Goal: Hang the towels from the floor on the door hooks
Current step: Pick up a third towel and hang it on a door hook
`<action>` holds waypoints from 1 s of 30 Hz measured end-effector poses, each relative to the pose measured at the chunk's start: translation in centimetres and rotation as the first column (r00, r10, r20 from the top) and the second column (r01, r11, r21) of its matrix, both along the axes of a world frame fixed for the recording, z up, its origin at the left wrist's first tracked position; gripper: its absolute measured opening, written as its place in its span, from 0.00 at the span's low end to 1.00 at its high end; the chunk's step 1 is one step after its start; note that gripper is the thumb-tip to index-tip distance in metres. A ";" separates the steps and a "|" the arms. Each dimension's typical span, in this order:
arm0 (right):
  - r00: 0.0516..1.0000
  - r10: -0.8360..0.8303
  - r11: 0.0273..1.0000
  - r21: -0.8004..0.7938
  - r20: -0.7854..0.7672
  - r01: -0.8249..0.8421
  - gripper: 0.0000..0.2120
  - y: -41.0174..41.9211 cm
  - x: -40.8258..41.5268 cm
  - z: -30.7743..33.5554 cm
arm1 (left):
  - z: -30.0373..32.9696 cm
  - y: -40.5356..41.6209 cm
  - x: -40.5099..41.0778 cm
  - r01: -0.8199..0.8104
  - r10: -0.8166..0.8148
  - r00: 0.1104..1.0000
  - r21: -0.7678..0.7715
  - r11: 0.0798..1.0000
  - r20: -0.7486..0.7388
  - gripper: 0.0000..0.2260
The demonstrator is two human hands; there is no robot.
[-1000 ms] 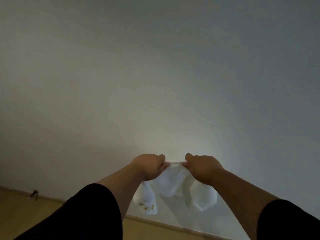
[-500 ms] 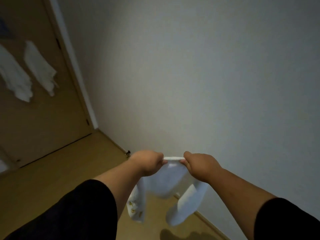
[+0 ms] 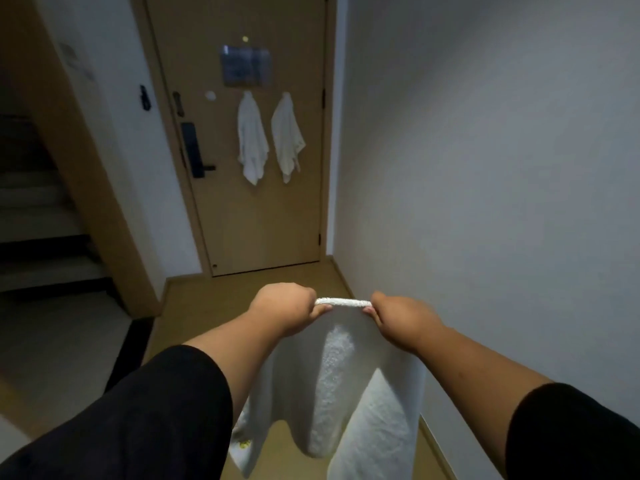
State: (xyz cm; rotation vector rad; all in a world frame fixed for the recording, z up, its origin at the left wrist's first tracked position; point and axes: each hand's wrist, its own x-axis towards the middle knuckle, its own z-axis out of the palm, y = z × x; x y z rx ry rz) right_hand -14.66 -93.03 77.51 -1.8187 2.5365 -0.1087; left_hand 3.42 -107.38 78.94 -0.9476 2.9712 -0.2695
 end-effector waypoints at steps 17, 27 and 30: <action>0.921 0.377 0.924 -0.023 -0.097 -0.381 0.17 -20.5 -13.1 3.1 | 1.5 -12.8 -8.6 -0.416 0.415 0.906 0.005 0.909 -0.079 0.28; 0.936 0.349 0.936 -0.044 -0.032 -0.350 0.16 -28.9 -13.1 3.3 | 1.6 -20.0 -9.7 -0.508 0.510 0.853 0.049 0.860 -0.112 0.29; 0.947 0.320 0.946 -0.061 0.012 -0.318 0.17 -32.3 -12.3 2.9 | 0.9 -23.5 -9.4 -0.526 0.535 0.832 0.093 0.845 -0.146 0.27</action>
